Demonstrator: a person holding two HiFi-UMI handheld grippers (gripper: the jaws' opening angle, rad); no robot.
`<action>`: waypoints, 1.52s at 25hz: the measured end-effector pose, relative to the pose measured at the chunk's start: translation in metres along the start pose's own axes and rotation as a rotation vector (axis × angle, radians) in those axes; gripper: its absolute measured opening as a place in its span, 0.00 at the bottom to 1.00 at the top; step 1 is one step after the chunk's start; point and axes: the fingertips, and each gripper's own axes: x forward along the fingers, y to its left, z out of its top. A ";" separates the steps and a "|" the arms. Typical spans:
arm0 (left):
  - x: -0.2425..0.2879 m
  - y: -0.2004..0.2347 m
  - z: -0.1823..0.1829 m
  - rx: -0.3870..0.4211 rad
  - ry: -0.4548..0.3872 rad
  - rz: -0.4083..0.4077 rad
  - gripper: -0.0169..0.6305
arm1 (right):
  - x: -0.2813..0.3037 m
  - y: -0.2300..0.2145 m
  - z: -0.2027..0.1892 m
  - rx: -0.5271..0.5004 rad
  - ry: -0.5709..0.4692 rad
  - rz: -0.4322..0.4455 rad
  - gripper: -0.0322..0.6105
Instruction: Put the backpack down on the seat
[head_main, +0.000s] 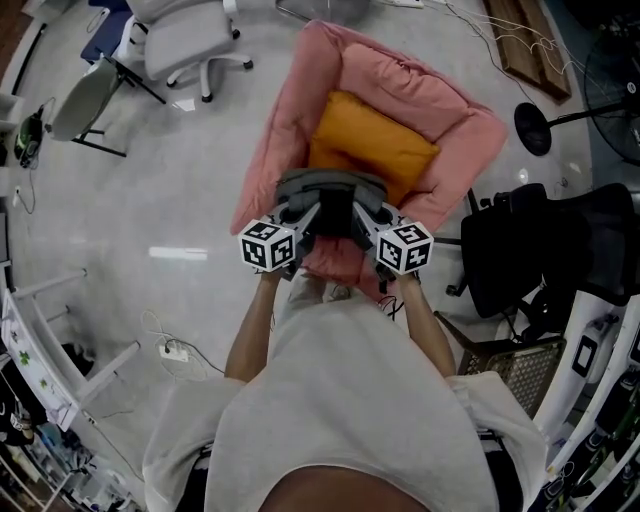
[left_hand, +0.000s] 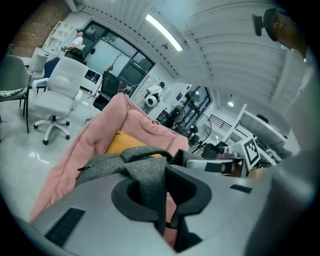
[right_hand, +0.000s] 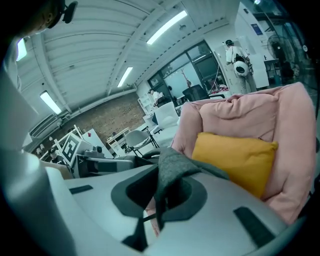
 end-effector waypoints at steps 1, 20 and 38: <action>0.004 0.003 0.001 0.001 0.003 -0.001 0.12 | 0.003 -0.004 0.000 0.003 0.001 -0.005 0.09; 0.070 0.058 0.040 0.012 0.074 -0.003 0.13 | 0.067 -0.067 0.031 0.009 0.033 -0.074 0.10; 0.089 0.097 0.019 0.094 0.259 0.128 0.39 | 0.098 -0.100 0.013 -0.003 0.162 -0.165 0.38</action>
